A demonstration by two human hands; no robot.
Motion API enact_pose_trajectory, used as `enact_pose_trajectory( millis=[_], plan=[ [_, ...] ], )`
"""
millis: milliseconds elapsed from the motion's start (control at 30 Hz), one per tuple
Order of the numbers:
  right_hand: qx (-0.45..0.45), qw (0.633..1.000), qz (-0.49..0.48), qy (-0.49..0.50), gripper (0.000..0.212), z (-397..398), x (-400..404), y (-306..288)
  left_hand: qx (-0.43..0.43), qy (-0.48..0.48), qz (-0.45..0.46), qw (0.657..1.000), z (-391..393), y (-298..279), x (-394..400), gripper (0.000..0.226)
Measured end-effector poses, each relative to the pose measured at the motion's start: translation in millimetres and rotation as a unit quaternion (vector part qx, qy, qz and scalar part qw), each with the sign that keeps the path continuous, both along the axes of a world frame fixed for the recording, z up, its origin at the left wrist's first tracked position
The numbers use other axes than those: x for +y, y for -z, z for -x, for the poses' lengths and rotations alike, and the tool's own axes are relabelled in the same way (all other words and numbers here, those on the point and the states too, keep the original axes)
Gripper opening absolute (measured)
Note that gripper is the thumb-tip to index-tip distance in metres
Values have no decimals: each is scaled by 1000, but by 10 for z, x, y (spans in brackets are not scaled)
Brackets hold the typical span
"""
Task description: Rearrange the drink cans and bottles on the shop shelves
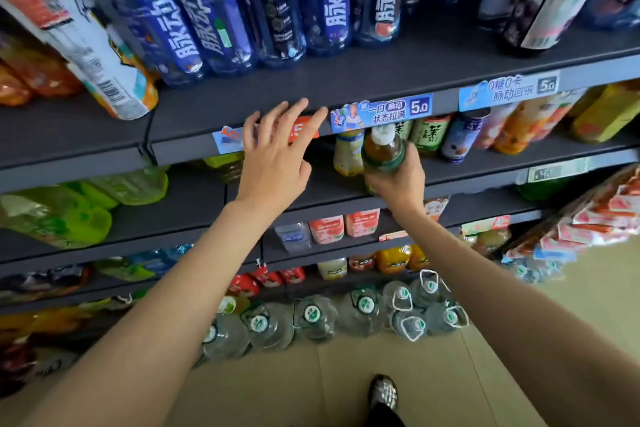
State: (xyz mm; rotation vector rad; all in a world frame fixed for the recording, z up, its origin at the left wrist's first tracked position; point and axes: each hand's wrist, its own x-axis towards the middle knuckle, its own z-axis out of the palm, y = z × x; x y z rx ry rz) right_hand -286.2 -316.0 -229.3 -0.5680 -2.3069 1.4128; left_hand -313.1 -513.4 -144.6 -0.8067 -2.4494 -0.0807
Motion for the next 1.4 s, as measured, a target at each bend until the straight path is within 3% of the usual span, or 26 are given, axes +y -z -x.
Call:
enact_pose_trajectory(
  millis=[133, 300, 467, 567, 700, 867, 1033, 1200, 1300, 1400],
  plan=[
    [52, 986, -110, -114, 58, -348, -319, -178, -4, -25, -93, 995, -145, -92, -481, 58],
    [196, 931, -179, -249, 60, -339, -1291, -965, -10, -106, -146, 983, -203, -277, -1611, 51],
    [277, 921, -95, -256, 52, -168, -2759, -1557, -8, -145, -159, 977, -251, -502, -2957, 55],
    [298, 921, -29, -250, 57, -63, -3657, -1775, -16, -182, -132, 974, -280, -639, -3791, 53],
    [299, 915, 23, -270, 59, 80, -4621, -2058, -41, -213, -145, 965, -277, -785, -4619, 54],
    [252, 911, 9, -327, 71, 413, -5537, -2175, -74, -249, -174, 950, -175, -786, -5258, 64],
    [188, 921, 12, -340, 76, 741, -6178, -2126, -128, -310, -240, 911, -62, -739, -5797, 66],
    [179, 933, 28, -309, 73, 1030, -6801, -2087, -167, -284, -233, 915, 171, -697, -6116, 73],
    [166, 937, 10, -306, 83, 1102, -7173, -2061, -176, -268, -298, 899, 356, -765, -6124, 77],
    [164, 928, -15, -335, 72, 1113, -7364, -2080, -179, -271, -366, 872, 474, -818, -6241, 69]
  ],
)
